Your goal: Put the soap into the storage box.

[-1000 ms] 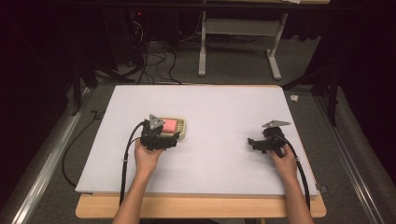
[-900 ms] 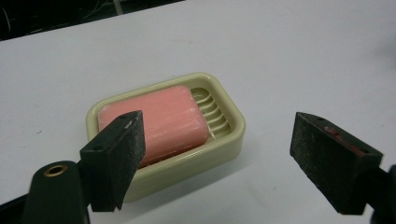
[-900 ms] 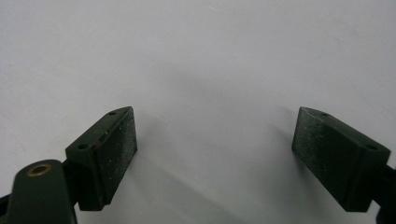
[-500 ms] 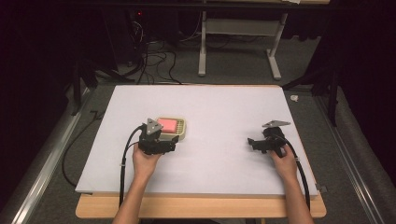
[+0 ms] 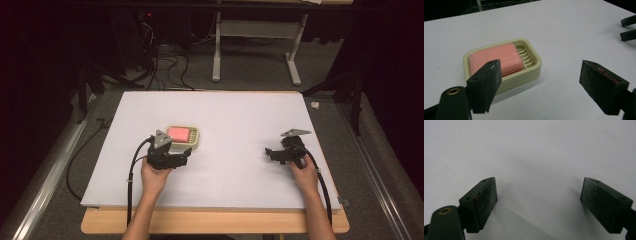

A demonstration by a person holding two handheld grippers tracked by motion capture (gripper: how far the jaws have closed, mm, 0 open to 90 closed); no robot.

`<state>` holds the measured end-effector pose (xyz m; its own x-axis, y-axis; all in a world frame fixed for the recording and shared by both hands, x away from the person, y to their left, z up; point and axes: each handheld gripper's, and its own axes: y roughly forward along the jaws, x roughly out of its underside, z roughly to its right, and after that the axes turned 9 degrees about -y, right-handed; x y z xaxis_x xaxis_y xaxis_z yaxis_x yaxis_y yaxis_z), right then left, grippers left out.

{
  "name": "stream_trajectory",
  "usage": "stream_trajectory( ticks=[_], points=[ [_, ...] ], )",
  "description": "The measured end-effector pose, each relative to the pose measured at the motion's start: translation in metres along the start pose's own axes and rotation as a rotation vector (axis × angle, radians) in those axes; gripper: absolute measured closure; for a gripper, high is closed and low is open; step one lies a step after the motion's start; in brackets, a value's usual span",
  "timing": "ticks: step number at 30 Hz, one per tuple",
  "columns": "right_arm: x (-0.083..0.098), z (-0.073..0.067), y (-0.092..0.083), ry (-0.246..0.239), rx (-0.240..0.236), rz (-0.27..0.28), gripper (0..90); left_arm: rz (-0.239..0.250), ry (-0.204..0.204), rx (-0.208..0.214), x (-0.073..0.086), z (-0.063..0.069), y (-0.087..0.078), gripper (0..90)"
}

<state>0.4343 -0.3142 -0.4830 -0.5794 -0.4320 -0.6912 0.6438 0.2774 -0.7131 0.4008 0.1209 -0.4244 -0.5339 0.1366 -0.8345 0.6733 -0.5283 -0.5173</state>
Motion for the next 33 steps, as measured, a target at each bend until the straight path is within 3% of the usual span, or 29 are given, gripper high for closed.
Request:
stream_trajectory(
  ticks=[12,33],
  points=[
    [0.0,0.0,0.0,0.0,0.0,0.0,14.5,-0.007,-0.002,0.023,0.007,0.002,-0.003,18.8],
    [0.0,0.0,0.0,0.0,0.0,0.0,14.5,-0.044,-0.008,0.006,0.023,-0.01,-0.006,19.5]
  ],
)
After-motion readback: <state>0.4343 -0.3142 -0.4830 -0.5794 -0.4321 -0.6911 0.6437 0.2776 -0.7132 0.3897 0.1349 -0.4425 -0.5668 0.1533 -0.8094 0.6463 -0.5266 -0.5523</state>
